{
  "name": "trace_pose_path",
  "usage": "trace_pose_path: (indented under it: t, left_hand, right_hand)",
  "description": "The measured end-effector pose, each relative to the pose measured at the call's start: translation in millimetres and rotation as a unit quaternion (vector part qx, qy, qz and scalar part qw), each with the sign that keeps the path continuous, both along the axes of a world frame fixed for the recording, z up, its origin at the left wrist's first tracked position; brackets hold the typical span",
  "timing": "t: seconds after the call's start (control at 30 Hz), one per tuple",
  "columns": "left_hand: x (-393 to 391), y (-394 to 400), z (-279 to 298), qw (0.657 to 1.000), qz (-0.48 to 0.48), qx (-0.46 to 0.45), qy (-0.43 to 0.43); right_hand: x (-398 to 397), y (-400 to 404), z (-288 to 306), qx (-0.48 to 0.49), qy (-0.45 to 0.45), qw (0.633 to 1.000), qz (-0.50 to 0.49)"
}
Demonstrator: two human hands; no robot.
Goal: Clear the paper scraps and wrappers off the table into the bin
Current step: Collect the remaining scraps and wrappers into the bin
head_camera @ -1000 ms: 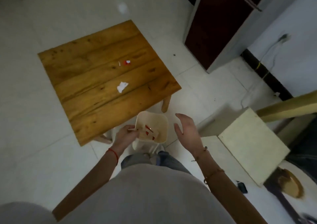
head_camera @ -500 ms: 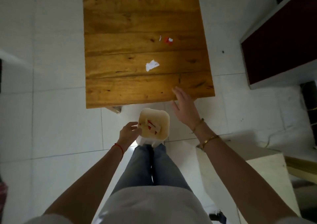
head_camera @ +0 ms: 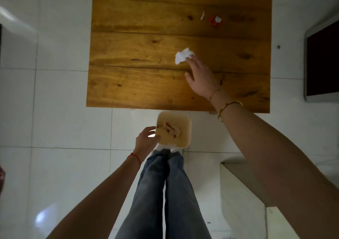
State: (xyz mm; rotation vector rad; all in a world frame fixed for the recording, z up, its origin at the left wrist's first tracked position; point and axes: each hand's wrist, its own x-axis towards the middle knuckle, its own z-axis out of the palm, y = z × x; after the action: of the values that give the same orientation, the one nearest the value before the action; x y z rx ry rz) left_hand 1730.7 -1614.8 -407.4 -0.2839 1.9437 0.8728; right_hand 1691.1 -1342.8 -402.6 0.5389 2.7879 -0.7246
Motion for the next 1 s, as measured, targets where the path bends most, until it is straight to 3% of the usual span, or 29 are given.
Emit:
trace_pose_path:
  t: [0.37,0.5,0.77,0.83,1.0]
  left_hand:
    - [-5,12,-34,1.000,0.005,-0.007,-0.005]
    - [-5,18,-29,1.000,0.022,-0.009,-0.006]
    - [5,22,-19,1.000,0.025,-0.008,-0.008]
    - [8,21,-16,1.000,0.023,-0.009,-0.010]
    - [20,15,9,1.000,0.006,-0.013,-0.017]
  right_hand:
    - [-13,6,-42,0.029,-0.009,0.998,0.062]
    - [27,-18,-38,0.001,0.027,0.997,0.076]
    - [150,-93,-37,-0.043,-0.012,0.976,0.215]
    - [167,-103,-36,-0.050,-0.026,0.978,0.202]
    - [187,-107,-6,-0.067,0.001,0.997,0.048]
